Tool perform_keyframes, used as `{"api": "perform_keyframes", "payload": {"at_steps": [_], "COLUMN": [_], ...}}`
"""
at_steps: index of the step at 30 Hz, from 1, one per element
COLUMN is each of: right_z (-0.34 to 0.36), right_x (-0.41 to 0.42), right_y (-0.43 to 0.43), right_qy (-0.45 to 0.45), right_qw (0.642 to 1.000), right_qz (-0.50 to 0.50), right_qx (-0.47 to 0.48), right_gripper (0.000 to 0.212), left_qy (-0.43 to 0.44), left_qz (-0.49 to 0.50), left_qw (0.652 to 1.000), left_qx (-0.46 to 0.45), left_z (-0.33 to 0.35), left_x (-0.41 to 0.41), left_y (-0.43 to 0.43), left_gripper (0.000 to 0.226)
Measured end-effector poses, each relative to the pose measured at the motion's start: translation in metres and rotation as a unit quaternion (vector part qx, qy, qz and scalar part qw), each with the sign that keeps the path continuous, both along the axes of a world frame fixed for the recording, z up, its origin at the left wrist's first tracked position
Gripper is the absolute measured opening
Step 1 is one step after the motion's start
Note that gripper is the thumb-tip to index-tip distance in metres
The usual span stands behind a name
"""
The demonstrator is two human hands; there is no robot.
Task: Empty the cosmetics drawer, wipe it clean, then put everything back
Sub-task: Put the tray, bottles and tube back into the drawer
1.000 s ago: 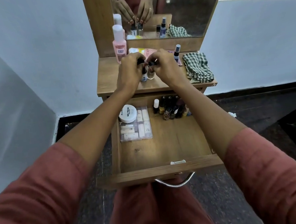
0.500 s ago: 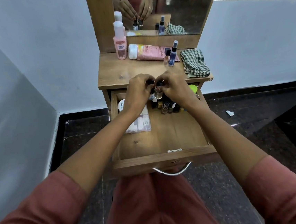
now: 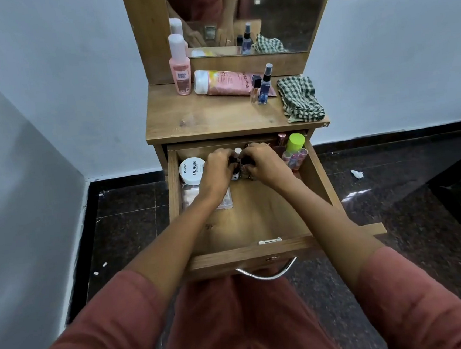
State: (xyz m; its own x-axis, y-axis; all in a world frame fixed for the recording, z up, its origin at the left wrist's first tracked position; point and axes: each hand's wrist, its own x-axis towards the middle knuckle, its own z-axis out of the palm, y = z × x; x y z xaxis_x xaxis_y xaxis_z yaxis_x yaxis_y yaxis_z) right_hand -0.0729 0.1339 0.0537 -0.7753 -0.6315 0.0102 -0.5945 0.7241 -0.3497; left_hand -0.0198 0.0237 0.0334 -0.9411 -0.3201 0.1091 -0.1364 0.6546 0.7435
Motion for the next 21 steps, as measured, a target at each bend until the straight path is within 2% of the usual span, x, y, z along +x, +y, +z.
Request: {"api": "perform_keyframes", "payload": {"at_steps": [8,14,17,21], "right_z": [-0.012,-0.011,-0.005,0.014], "right_x": [0.002,0.002,-0.001,-0.010], "right_y": [0.001,0.002,0.005,0.010], "right_qy": [0.065,0.050,0.055,0.064], "right_qw": [0.997,0.998,0.998,0.991], "right_qz": [-0.015,-0.016,-0.010,-0.037], "right_qx": [0.035,0.036,-0.002,-0.108], "right_gripper": [0.031,0.036,0.036,0.024], "left_qy": [-0.017,-0.015,0.004,0.058], "left_qz": [0.005,0.014,0.012,0.007], "left_qw": [1.000,1.000,1.000,0.998], "left_qx": [-0.012,-0.007,0.003,-0.002], "left_z": [-0.007,-0.008,-0.004,0.012], "left_x": [-0.001,0.002,0.002,-0.003], "left_y": [0.005,0.006,0.005,0.005], "left_gripper": [0.024,0.025,0.024,0.023]}}
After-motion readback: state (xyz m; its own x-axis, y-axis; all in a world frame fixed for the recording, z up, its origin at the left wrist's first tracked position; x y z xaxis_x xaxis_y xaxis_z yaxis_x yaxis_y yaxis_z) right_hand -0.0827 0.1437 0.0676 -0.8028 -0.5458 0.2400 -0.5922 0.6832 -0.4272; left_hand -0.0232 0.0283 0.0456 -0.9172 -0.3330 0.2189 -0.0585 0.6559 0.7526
